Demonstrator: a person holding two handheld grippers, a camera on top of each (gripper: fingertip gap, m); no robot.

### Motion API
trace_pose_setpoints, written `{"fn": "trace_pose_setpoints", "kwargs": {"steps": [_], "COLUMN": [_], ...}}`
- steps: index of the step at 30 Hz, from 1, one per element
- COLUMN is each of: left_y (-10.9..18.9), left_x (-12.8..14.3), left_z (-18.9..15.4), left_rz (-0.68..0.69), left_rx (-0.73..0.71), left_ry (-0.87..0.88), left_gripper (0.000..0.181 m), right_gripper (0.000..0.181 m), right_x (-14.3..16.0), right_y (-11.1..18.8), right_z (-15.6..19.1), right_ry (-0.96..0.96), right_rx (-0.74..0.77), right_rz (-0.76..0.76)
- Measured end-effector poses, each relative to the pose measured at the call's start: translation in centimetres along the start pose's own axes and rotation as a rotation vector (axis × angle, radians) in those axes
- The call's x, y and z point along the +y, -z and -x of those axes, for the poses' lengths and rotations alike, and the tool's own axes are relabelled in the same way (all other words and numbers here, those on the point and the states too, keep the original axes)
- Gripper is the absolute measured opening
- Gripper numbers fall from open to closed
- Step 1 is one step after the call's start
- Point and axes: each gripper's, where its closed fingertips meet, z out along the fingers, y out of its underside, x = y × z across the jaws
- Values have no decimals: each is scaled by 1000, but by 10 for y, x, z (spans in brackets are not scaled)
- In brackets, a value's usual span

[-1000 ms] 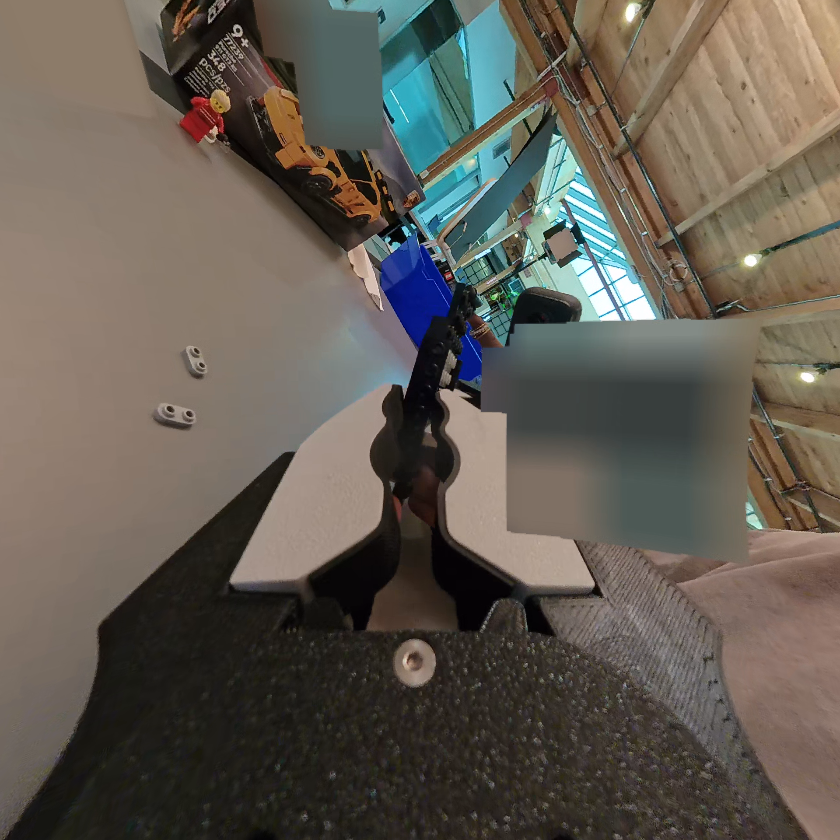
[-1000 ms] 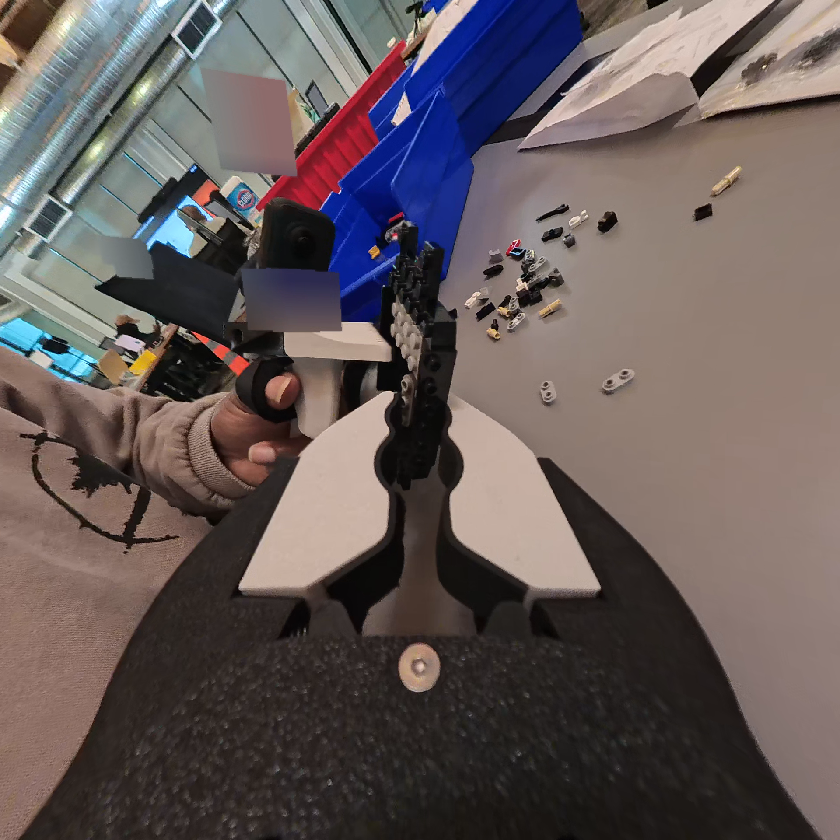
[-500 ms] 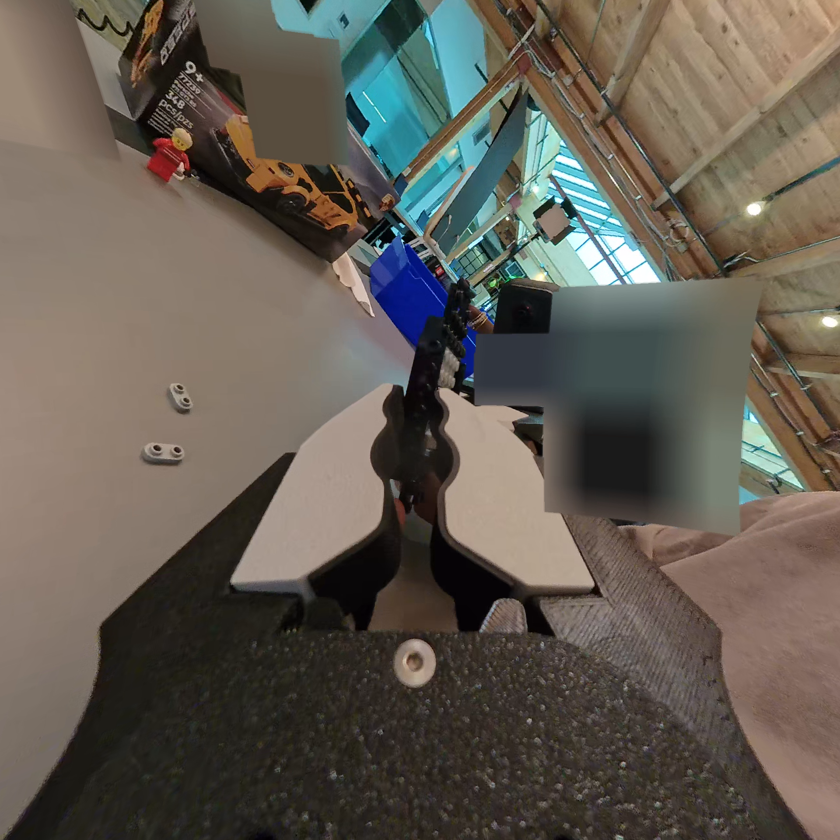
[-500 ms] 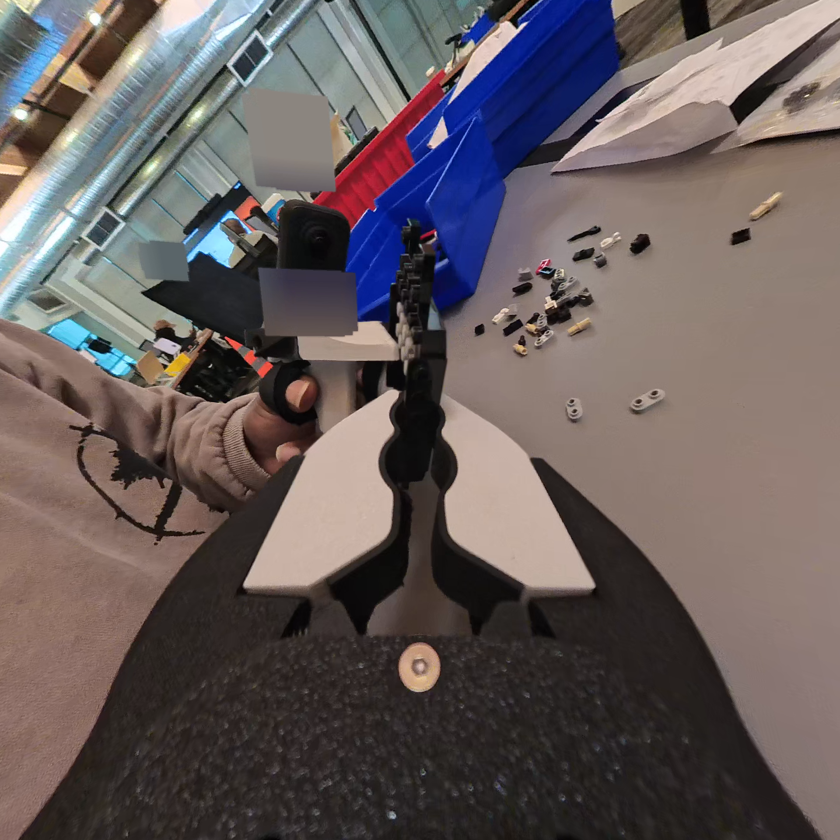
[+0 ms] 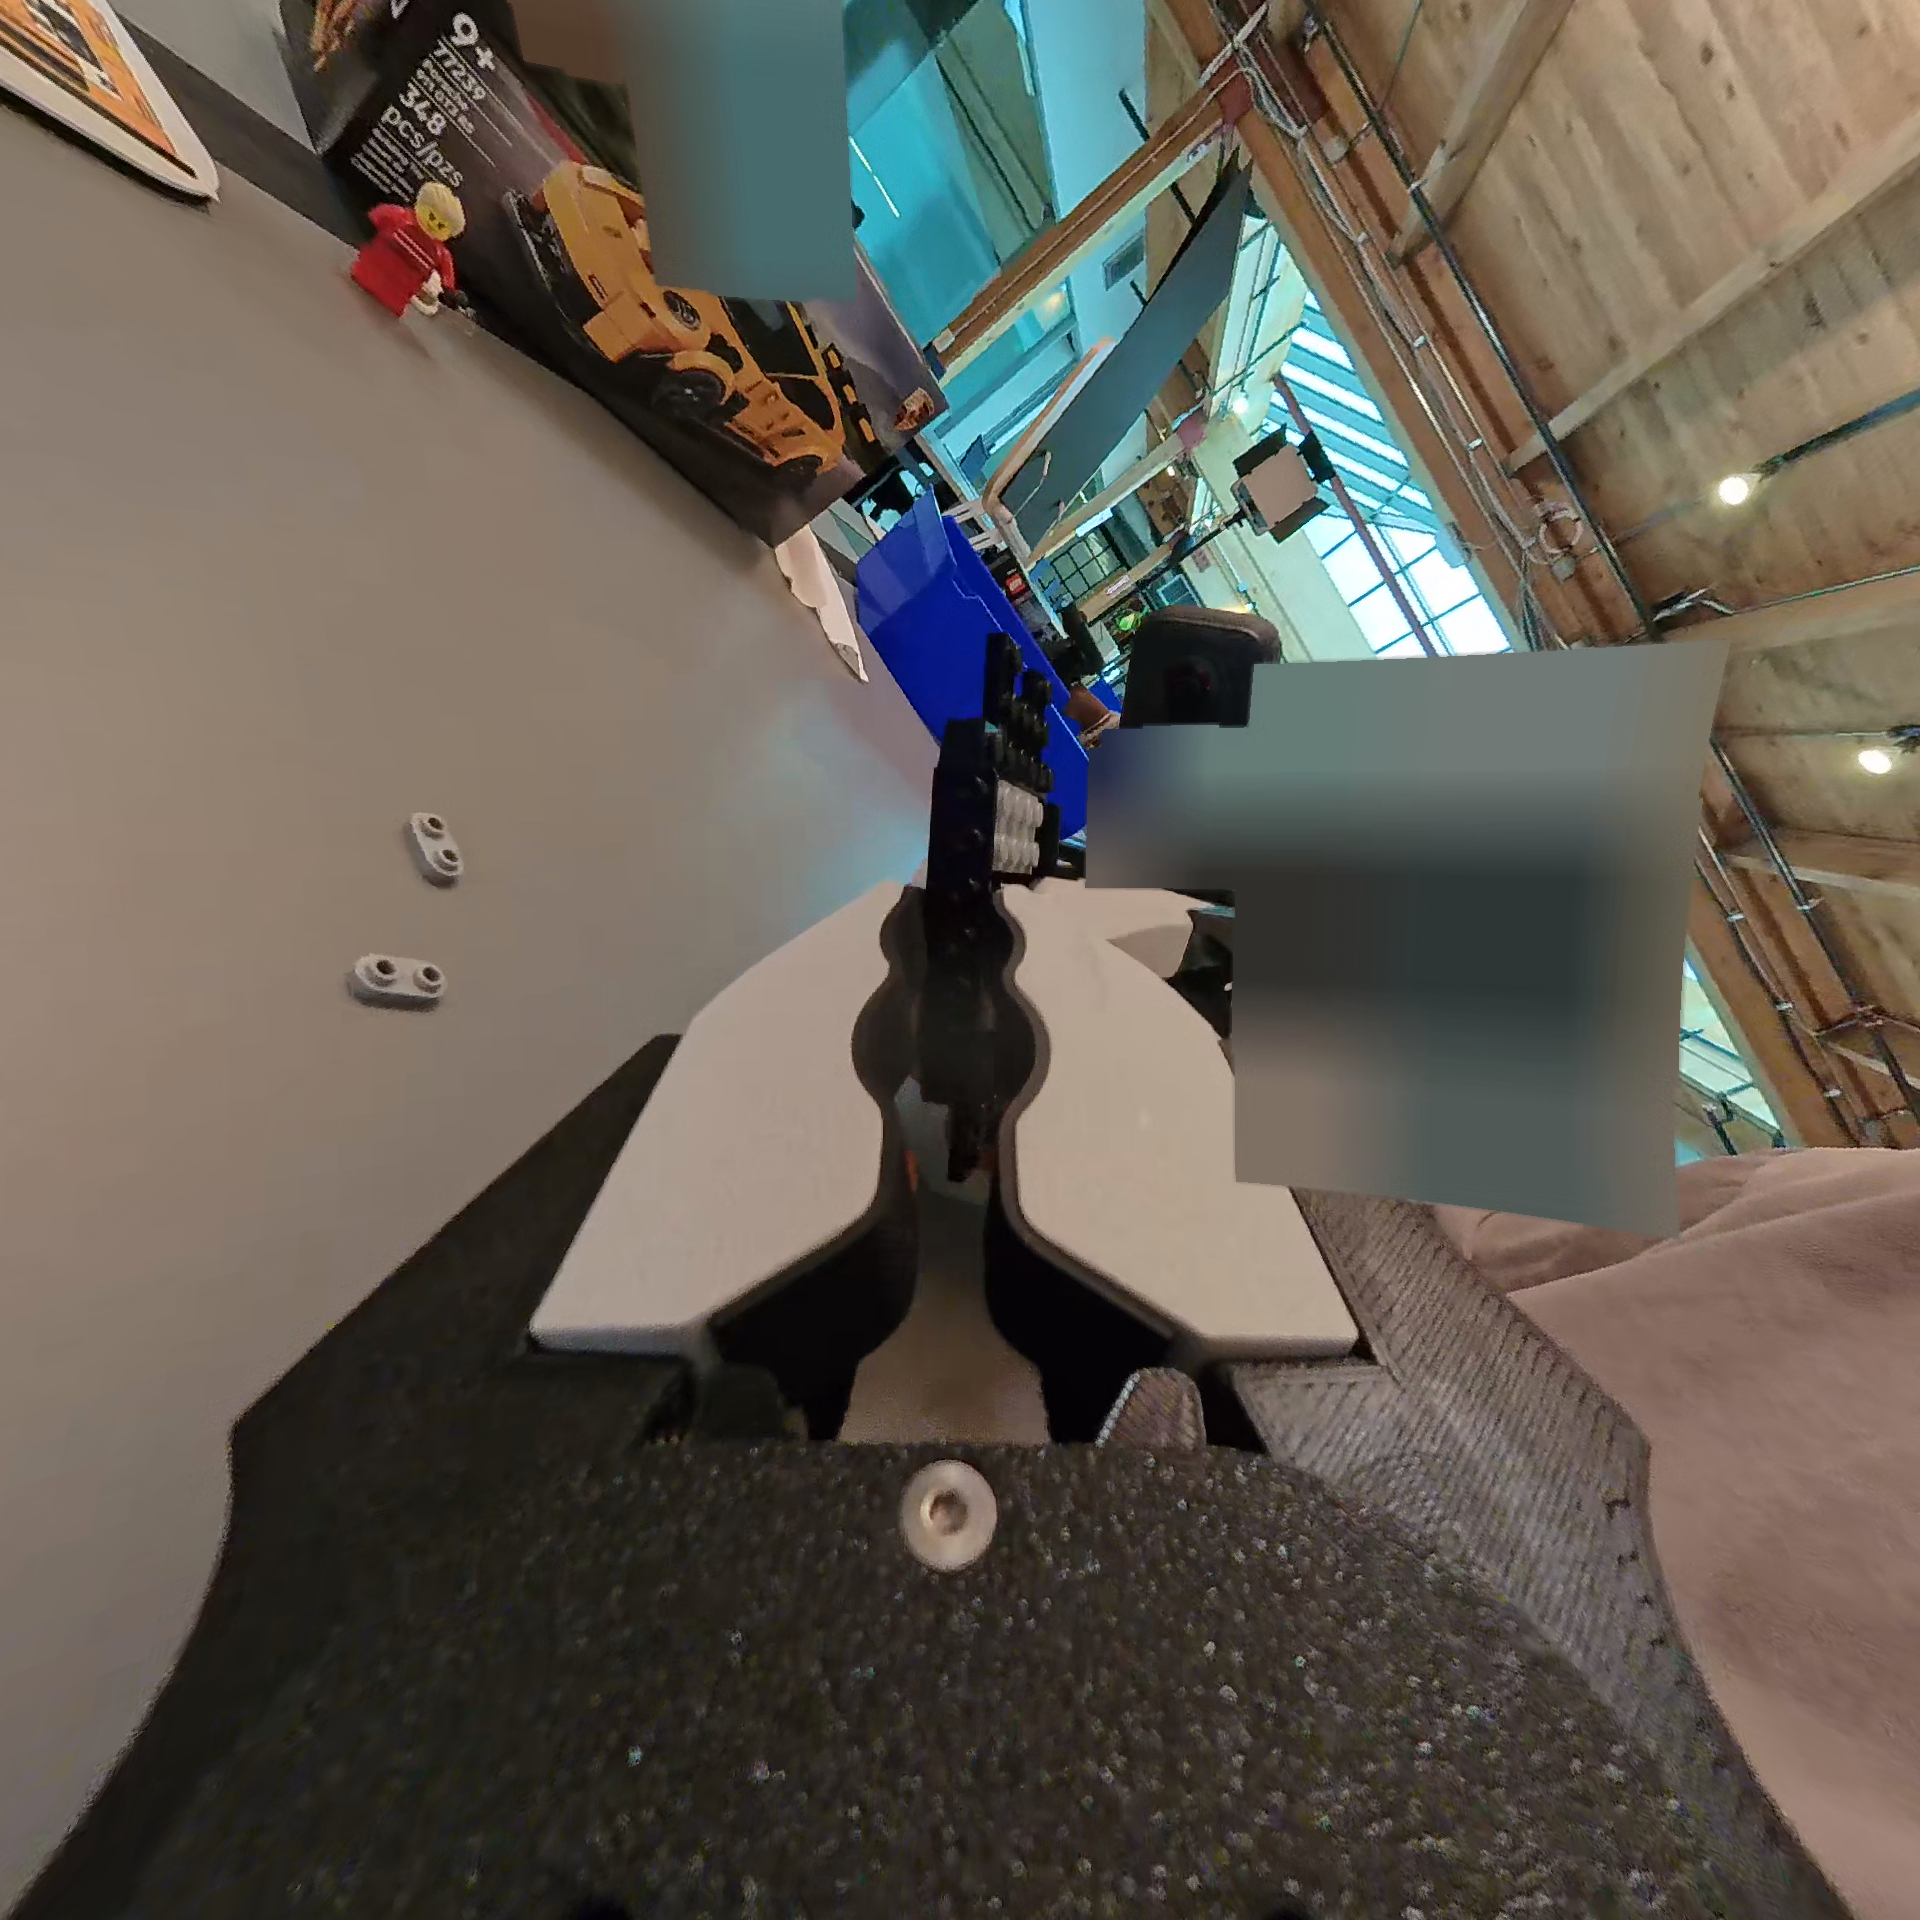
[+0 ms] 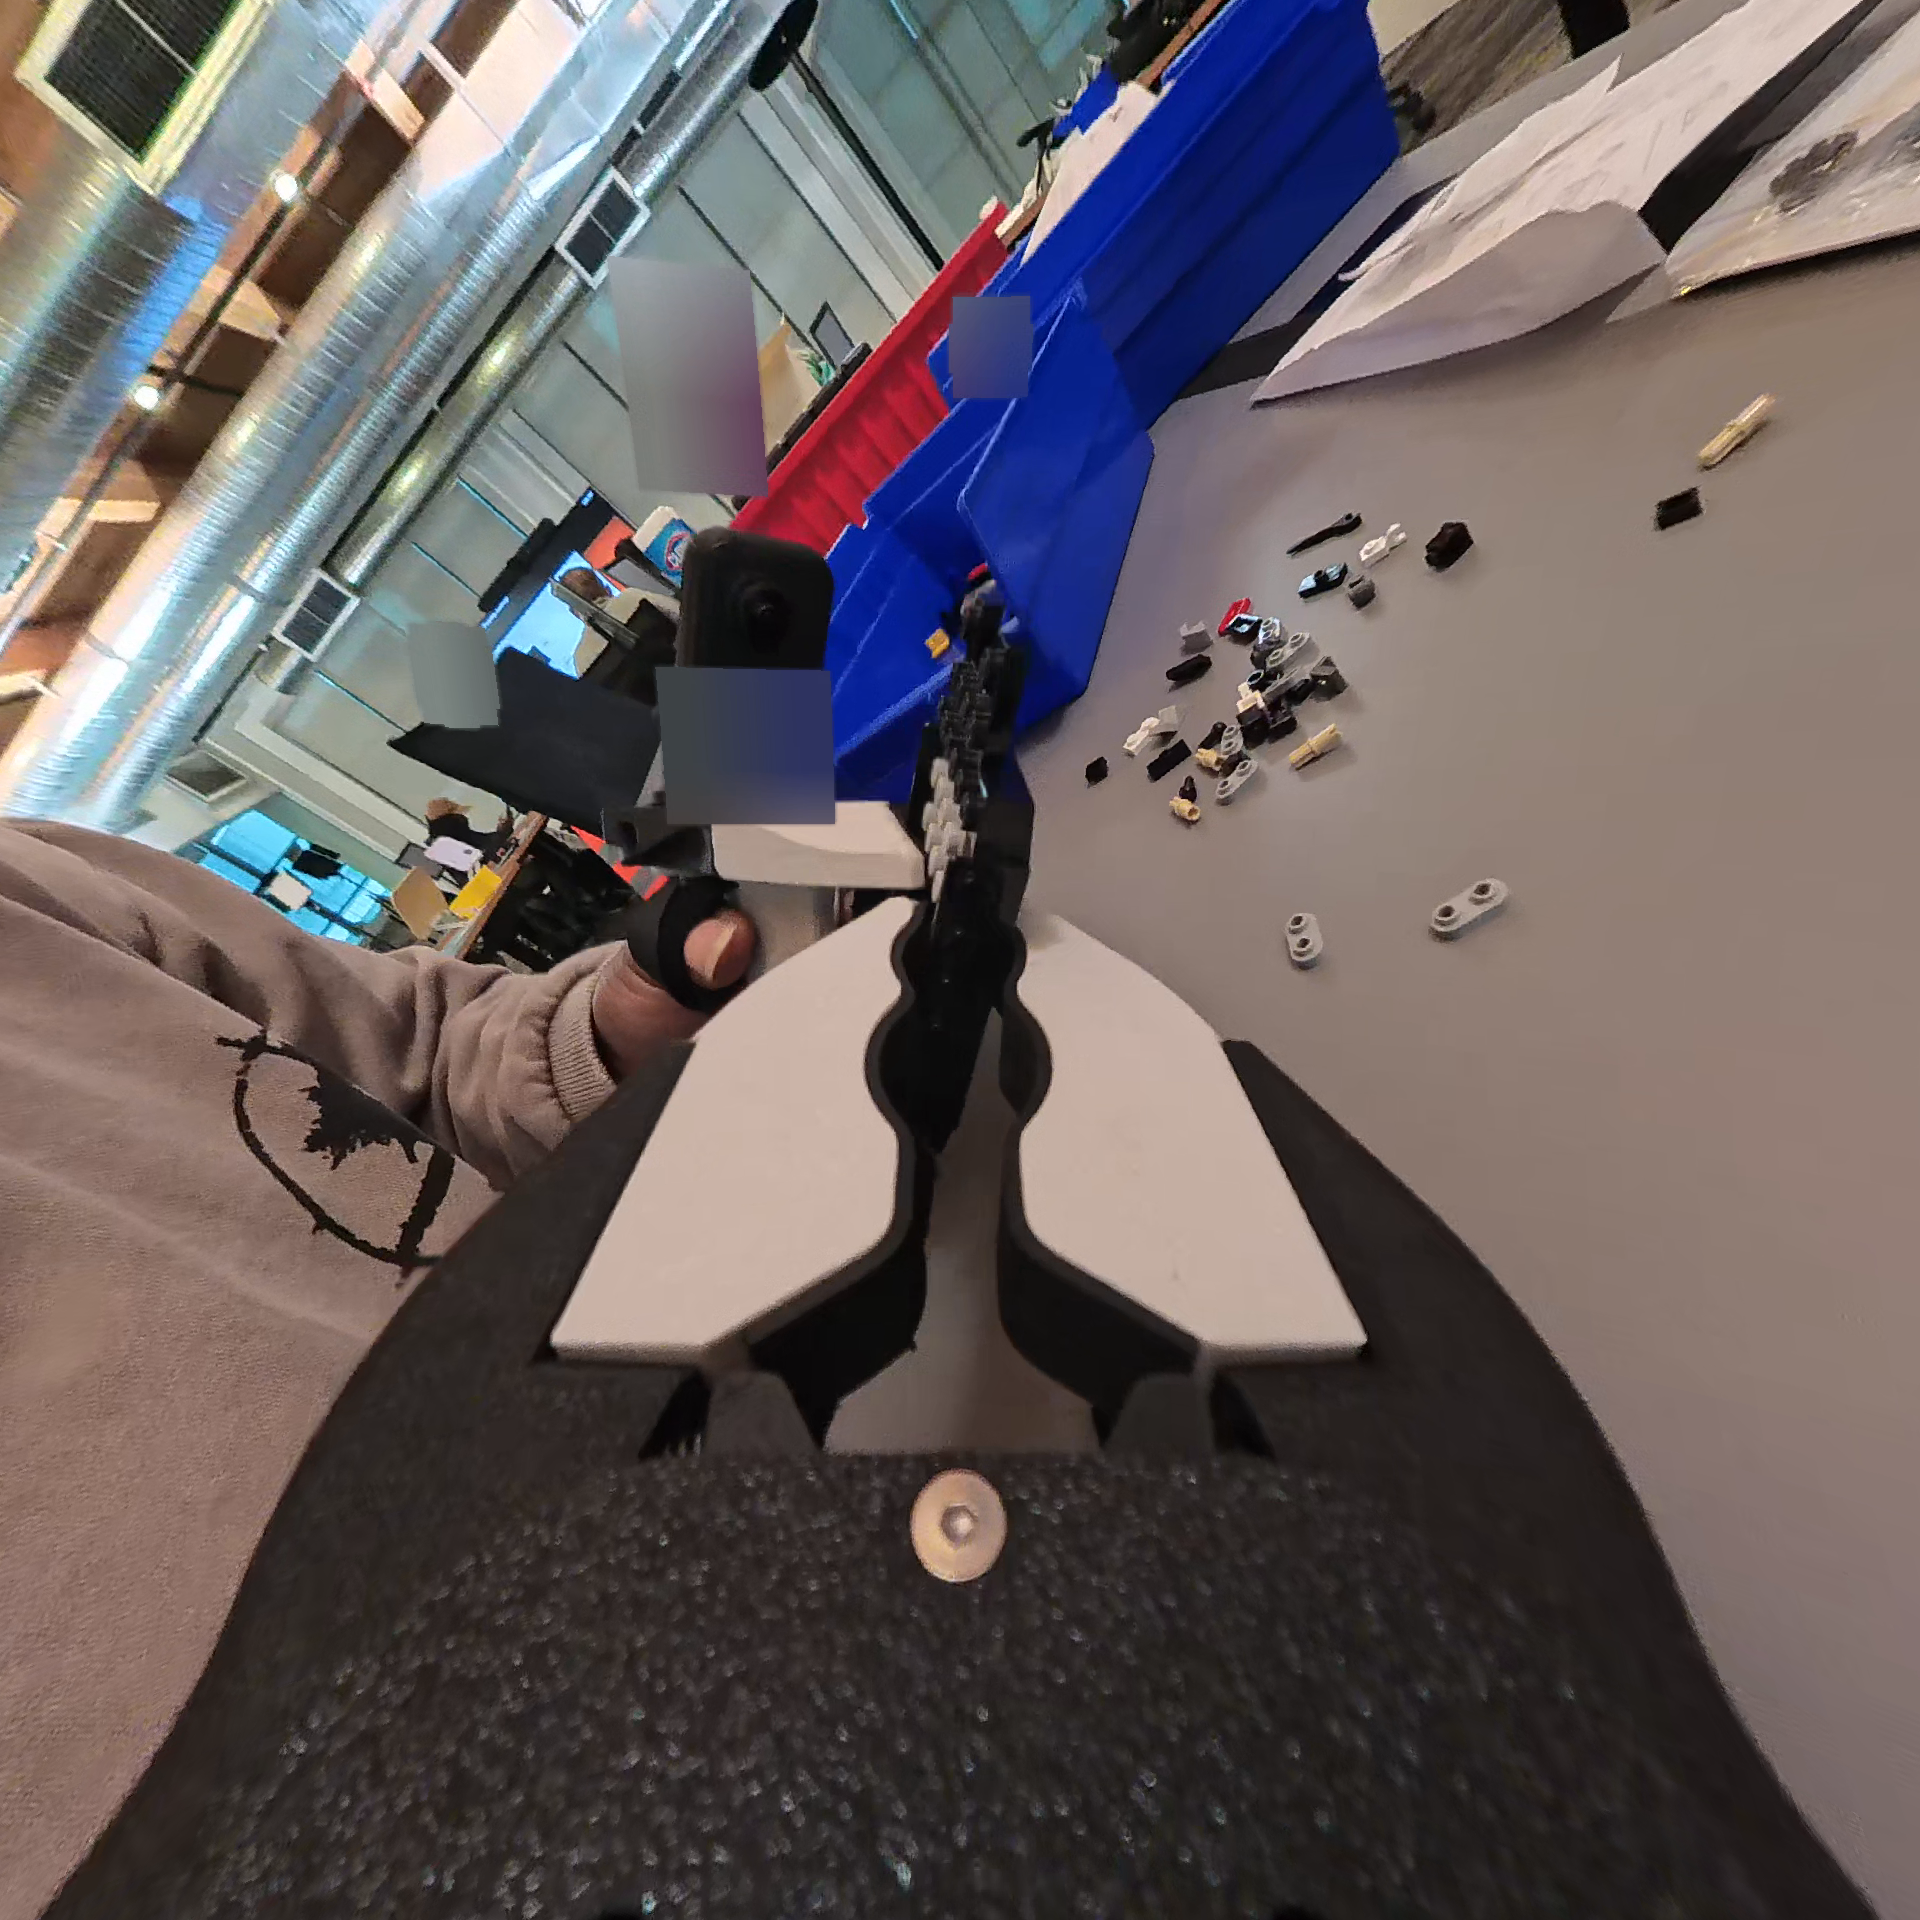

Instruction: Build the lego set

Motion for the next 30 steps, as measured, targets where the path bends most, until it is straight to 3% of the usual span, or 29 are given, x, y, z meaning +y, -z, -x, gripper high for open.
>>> {"fn": "trace_pose_setpoints", "kwargs": {"steps": [8,15,18,26,30], "left_y": [0,3,2,2,5], "left_x": [4,-1,-2,2,7], "left_z": [-2,7,3,0,-1], "left_rz": [46,20,18,53,158], "left_rx": [-70,-70,-59,-43,20], "left_ry": [-165,-88,-91,-102,-90], "left_gripper": [11,11,11,11,11], "right_gripper": [7,20,8,7,24], "right_x": [4,15,12,15,-5], "right_y": [2,-3,-3,0,18], "right_z": [2,0,0,4,9], "right_ry": [15,24,38,-31,-17], "right_rx": [-58,-11,3,-63,-113], "right_rz": [79,124,95,132,107]}}
